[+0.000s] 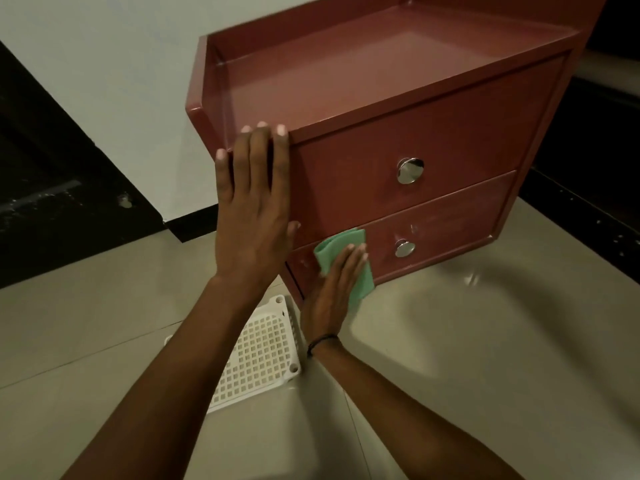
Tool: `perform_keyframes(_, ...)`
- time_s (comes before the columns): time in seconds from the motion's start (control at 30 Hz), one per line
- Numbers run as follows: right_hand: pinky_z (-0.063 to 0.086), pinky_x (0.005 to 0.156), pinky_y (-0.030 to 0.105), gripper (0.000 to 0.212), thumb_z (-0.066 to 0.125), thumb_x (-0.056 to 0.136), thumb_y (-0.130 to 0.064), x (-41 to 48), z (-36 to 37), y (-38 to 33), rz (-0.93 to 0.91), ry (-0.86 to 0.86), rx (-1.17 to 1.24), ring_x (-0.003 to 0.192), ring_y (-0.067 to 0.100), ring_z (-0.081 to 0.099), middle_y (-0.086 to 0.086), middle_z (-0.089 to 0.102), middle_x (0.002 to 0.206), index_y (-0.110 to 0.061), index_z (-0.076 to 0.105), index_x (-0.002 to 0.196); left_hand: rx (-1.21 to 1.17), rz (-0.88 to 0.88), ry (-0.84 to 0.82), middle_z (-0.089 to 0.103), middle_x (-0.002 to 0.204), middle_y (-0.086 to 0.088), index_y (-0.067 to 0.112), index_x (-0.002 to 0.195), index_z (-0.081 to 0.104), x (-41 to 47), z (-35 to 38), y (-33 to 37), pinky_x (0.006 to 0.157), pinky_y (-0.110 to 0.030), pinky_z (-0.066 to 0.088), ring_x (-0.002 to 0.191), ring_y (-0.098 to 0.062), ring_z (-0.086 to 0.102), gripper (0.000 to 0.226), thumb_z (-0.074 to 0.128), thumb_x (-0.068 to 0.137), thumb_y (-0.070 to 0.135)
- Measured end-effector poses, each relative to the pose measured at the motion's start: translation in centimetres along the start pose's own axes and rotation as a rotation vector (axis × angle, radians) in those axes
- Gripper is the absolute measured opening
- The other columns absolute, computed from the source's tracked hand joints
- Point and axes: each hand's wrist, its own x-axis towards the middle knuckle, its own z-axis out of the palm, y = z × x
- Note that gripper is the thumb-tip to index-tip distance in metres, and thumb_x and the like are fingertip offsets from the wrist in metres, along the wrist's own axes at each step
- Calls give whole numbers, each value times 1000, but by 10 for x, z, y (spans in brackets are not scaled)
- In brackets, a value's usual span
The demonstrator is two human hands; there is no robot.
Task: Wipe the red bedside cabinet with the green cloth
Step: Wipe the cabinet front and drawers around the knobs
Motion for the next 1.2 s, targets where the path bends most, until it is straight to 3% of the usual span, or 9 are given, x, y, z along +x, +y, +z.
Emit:
perform_keyframes(0.13,15,124,46,68,35,107,-35,-51,10,33,-250,-209,-198,154,29,-2,11,-6,166,-9,-3,157,4,-8,5,16,164,-21,5,161,6,0,0,0,124,-49,-4,154,-35,7,130,91,66,31)
perform_keyframes(0.3,15,124,41,58,28,107,-19,9,2,52,253,86,20,154,27,5,10,-2,166,0,5,156,13,11,15,10,163,-17,6,161,5,0,3,-3,125,-50,0,153,-34,6,132,92,63,28)
perform_keyframes(0.4,10,124,43,57,26,108,-23,29,-2,37,328,174,124,154,25,3,15,2,166,-2,5,157,13,4,23,12,162,-18,6,161,7,1,4,-2,125,-49,-1,153,-34,7,131,91,63,27)
perform_keyframes(0.57,10,125,47,67,29,106,-33,-46,10,18,-82,-151,-33,154,28,-5,16,-7,166,-10,-8,157,10,-1,29,17,164,-19,7,161,6,1,5,-1,125,-49,1,153,-34,9,131,91,63,25)
perform_keyframes(0.63,13,124,46,63,17,106,-33,-66,16,27,-141,-206,-81,154,26,-5,11,-9,166,-13,-14,156,-1,-6,26,16,164,-19,8,161,4,1,5,-2,125,-49,-1,154,-34,8,131,90,63,27)
perform_keyframes(0.77,8,125,33,59,19,106,-28,-40,9,43,175,-81,27,154,18,-1,3,-7,167,-16,-9,157,2,-4,18,15,164,-18,8,161,3,0,3,-4,125,-47,-2,154,-32,6,133,91,64,28)
perform_keyframes(0.9,-1,123,23,59,24,105,-25,-12,7,41,366,17,98,154,27,6,13,3,166,-1,5,156,3,-8,38,17,163,-18,7,161,6,-1,4,-2,126,-48,0,153,-33,8,132,91,61,23)
perform_keyframes(1.0,2,126,35,56,22,107,-22,-39,14,12,142,-51,35,154,26,-4,12,-6,166,-5,3,157,-8,-12,48,18,163,-18,6,161,8,0,5,-1,125,-47,0,153,-33,9,131,92,61,23)
perform_keyframes(1.2,16,124,46,82,50,96,-6,-41,14,-11,-347,-241,-122,154,29,-5,14,-6,165,-8,-5,157,-9,-8,50,17,163,-17,6,161,7,0,6,-3,126,-47,3,154,-33,9,131,91,62,23)
